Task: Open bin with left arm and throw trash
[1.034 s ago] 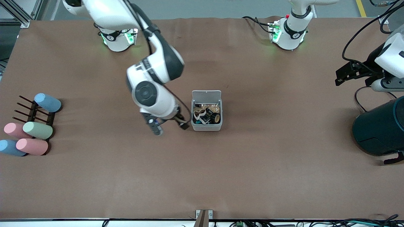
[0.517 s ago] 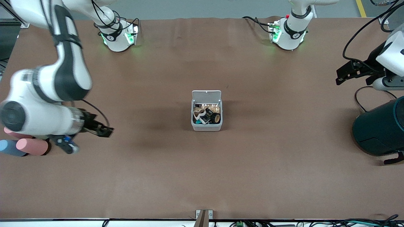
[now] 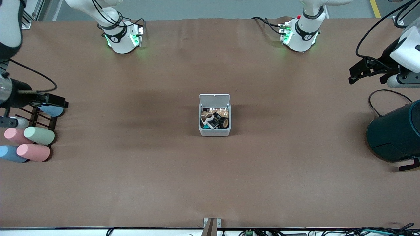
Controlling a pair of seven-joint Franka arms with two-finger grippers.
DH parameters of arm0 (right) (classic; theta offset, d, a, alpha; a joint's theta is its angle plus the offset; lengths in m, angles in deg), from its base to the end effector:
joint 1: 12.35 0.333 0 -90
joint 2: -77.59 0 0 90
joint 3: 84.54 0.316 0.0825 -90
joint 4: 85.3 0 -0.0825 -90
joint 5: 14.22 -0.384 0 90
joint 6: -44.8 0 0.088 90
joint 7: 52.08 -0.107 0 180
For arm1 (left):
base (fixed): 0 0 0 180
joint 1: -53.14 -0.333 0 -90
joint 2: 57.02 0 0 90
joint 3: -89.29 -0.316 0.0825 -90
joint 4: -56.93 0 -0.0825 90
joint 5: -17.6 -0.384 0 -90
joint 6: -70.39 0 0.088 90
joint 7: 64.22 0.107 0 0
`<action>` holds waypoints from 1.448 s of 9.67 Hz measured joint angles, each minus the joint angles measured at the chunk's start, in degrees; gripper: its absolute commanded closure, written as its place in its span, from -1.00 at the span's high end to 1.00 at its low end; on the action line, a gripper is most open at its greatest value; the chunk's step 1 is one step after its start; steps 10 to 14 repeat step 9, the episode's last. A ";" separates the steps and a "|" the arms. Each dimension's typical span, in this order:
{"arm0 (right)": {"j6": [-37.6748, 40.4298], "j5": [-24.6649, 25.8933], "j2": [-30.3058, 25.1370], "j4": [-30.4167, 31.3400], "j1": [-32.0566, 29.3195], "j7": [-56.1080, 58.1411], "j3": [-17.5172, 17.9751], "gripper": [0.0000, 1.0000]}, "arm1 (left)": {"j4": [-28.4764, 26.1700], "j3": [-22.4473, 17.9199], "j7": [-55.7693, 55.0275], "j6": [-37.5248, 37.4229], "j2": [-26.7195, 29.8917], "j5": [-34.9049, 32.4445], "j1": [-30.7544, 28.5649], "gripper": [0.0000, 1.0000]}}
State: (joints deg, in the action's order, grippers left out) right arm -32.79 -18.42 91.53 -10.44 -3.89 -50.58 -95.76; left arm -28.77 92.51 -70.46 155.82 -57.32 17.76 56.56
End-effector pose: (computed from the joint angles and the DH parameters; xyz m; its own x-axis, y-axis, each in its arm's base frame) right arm 0.6031 -0.0045 0.5906 0.9819 -0.0088 -0.1892 -0.0150 -0.9994 -0.0313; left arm 0.5447 -0.0636 0.6498 0.9999 -0.0072 -0.0102 -0.0072 -1.0000 0.0020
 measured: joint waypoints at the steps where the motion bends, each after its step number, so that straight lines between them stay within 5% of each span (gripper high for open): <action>1: 0.97 2.01 -0.60 0.00 -0.46 4.34 0.00 1.00 | -0.02 -0.04 0.06 0.10 -0.02 0.00 -0.03 1.00; 14: 0.61 3.42 -1.03 -2.01 -1.87 8.19 0.38 1.00 | -0.02 -0.07 0.19 0.30 -0.10 0.00 -0.05 1.00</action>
